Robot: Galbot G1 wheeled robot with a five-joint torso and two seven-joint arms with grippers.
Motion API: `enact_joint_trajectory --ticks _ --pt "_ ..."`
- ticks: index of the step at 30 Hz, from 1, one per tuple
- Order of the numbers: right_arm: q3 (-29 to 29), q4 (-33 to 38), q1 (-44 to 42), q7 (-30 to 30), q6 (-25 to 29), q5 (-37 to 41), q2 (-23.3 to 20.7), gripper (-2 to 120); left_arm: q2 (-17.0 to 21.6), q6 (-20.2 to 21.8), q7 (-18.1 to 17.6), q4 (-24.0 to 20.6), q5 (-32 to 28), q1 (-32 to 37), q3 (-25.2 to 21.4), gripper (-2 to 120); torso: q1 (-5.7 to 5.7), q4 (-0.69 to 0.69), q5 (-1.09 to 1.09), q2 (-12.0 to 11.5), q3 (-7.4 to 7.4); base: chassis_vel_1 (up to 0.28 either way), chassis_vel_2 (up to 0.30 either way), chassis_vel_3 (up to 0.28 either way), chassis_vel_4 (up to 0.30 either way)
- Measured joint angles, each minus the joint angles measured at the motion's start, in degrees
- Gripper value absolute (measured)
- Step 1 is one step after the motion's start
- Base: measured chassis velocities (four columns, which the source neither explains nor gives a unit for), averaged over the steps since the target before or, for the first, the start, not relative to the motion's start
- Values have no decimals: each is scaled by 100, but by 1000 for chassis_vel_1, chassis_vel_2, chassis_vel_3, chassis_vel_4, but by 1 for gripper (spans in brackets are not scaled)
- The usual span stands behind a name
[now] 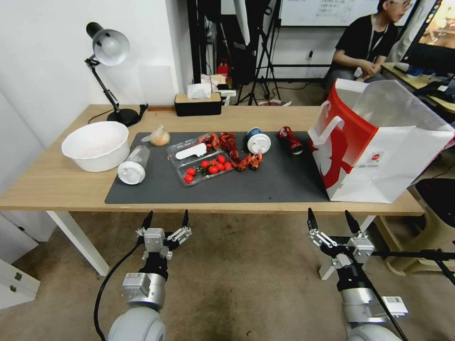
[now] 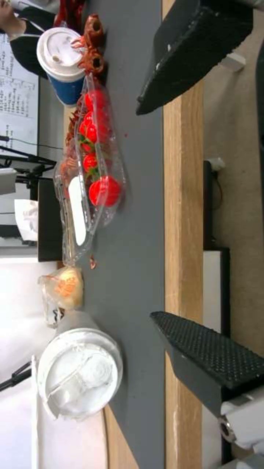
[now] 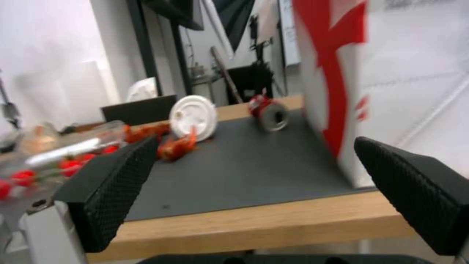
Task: Pick up the trash from the table and place it into the takeout bag.
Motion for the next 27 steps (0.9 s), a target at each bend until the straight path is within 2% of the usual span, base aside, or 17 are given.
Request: enact_joint_trajectory --ticks 7,14,27 --pt "-417 323 674 463 -879 689 -352 100 52 -3 -4 -9 -29 -36 -4 100 0 0 -2 0 0 0 0 0 0" --pt "-935 74 1802 976 -1431 505 -536 100 62 -40 -6 -33 -41 -26 -18 100 1 0 -2 0 1 0 0 0 0" --pt "-1574 -380 2962 1864 -2292 484 -495 100 54 -26 -15 -124 -30 36 -90 100 1 0 -1 -1 0 0 0 0 0"
